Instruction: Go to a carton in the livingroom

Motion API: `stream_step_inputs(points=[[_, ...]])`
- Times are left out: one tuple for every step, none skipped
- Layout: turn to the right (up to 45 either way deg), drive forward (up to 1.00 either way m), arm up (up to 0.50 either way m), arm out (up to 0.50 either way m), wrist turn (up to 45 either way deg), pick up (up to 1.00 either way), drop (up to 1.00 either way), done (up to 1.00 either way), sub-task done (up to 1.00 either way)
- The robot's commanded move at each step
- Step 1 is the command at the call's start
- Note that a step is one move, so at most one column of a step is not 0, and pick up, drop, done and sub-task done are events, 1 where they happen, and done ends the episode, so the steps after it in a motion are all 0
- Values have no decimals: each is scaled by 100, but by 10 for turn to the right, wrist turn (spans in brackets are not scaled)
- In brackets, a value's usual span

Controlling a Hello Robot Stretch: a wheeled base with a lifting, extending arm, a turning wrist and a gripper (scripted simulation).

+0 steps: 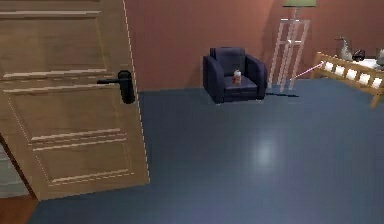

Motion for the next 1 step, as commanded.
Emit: stream_step_inputs(points=[[0,10,0,0,0,0,0,0,0]])
